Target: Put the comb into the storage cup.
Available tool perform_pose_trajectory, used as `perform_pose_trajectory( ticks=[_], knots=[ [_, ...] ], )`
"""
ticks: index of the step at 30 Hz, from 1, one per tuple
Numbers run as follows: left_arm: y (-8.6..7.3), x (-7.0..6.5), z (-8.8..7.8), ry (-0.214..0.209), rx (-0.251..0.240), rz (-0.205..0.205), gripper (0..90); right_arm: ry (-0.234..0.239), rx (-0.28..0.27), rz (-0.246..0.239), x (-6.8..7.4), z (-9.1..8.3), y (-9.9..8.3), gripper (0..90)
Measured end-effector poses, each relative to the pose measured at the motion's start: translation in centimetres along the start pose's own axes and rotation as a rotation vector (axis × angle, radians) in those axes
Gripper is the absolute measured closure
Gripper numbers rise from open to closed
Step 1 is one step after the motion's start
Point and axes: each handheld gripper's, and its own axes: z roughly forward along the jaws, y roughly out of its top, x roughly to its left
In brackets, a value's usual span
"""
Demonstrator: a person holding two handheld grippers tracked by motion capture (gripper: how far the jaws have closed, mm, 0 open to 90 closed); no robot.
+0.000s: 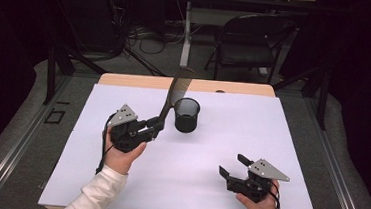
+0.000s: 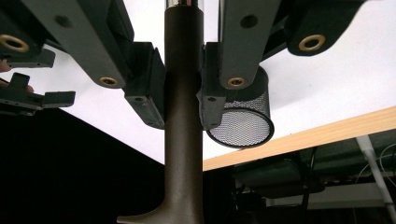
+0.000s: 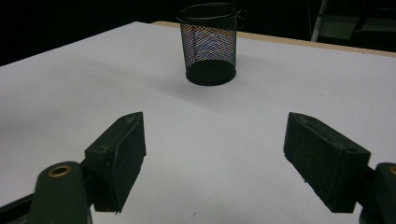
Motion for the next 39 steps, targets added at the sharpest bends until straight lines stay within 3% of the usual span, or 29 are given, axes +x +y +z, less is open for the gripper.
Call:
perform_pose_trajectory(
  ticks=[10,25,34,36,39],
  knots=[
    [-1.2,0.0,0.4,0.020,-0.002,0.007,72.6,0.008,-0.001,0.007,0.0,0.0,0.0,20.6],
    [-2.0,-0.3,1.1,-0.004,0.031,0.009,72.6,0.025,0.044,0.044,-0.1,0.5,0.6,23.1],
    [-2.1,-0.3,1.2,0.001,0.035,0.005,72.6,0.054,0.036,0.043,0.0,0.9,2.5,28.9],
    [-2.2,-0.3,1.1,0.006,0.028,0.006,72.7,0.064,0.048,0.068,0.0,1.1,3.4,29.1],
    [-2.2,-0.2,1.0,0.010,0.026,0.001,72.7,0.071,0.070,0.070,-0.1,1.4,4.1,29.0]
  ],
)
